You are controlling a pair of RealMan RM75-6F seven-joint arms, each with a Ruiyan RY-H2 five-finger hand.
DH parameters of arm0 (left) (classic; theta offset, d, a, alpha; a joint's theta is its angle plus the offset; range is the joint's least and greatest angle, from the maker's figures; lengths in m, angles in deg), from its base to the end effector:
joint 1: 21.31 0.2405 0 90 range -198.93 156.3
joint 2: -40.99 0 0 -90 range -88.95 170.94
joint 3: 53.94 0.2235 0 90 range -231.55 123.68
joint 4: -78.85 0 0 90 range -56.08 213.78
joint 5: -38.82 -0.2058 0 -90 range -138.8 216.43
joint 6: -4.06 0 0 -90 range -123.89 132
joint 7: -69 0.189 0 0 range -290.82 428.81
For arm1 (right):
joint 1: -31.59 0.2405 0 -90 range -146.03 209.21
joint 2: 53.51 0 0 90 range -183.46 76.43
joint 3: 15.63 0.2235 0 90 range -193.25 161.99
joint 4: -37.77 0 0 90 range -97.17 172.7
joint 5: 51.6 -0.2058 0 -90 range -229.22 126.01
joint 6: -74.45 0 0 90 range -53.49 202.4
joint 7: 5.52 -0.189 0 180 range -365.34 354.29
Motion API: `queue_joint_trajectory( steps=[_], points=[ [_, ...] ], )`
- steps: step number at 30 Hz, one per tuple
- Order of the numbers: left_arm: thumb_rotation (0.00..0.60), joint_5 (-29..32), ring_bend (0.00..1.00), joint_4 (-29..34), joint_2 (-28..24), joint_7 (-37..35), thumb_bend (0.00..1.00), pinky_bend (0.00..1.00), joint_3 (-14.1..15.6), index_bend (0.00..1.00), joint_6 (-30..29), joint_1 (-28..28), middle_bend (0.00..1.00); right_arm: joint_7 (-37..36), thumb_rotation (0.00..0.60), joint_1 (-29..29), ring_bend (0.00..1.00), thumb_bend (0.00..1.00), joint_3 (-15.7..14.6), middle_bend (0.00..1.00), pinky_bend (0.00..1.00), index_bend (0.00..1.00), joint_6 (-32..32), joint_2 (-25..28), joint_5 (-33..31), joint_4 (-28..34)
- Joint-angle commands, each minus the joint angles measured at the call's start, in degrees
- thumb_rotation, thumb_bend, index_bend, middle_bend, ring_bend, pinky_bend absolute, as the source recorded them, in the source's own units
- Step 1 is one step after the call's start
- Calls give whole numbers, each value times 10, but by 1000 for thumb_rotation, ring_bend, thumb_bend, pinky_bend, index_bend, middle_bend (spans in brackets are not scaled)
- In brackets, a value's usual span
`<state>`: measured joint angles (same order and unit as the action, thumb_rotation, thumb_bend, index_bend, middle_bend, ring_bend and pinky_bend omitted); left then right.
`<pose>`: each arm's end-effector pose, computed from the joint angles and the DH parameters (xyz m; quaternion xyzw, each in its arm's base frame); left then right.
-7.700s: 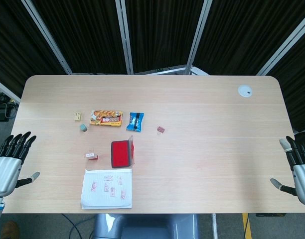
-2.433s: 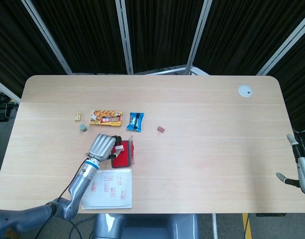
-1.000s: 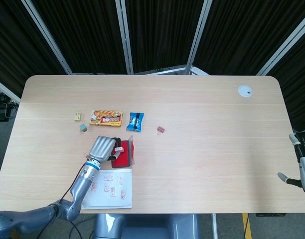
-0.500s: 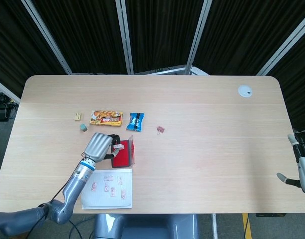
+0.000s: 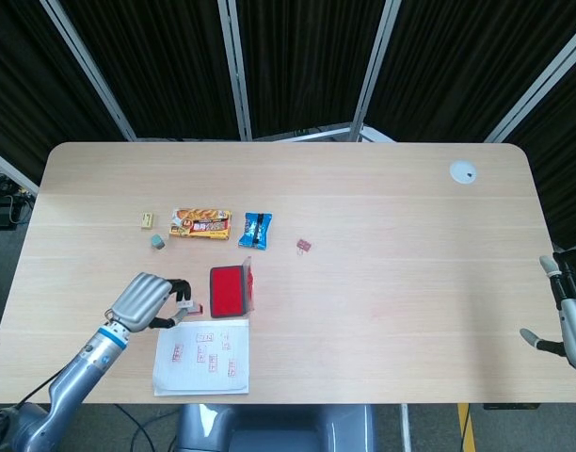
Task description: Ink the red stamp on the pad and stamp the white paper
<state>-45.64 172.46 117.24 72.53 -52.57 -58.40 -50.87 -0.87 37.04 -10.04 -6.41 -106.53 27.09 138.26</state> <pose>-0.1696 0.2798 0.0041 -0.7529 -0.4042 -0.3780 0.3562 -0.2842 -0.2334 0.1953 0.5881 -0.3794 0.3299 0.6335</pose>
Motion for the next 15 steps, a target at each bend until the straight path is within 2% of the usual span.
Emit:
queue_joint_trajectory(
  steps=[1, 8, 15],
  points=[
    [600, -33, 855, -19, -12, -11, 404, 900, 25, 580, -20, 19, 555, -1, 600, -1, 0, 0, 0, 0, 0, 0, -1, 1, 1, 0],
    [600, -104, 855, -92, 5, -86, 404, 900, 64, 581, -53, 37, 557, -2, 600, -2, 0, 0, 0, 0, 0, 0, -4, 3, 3, 3],
    [600, -120, 855, -145, 38, -87, 404, 900, 81, 579, -53, 50, 557, 0, 600, -3, 0, 0, -1, 0, 0, 0, -4, 2, 2, 3]
  ],
)
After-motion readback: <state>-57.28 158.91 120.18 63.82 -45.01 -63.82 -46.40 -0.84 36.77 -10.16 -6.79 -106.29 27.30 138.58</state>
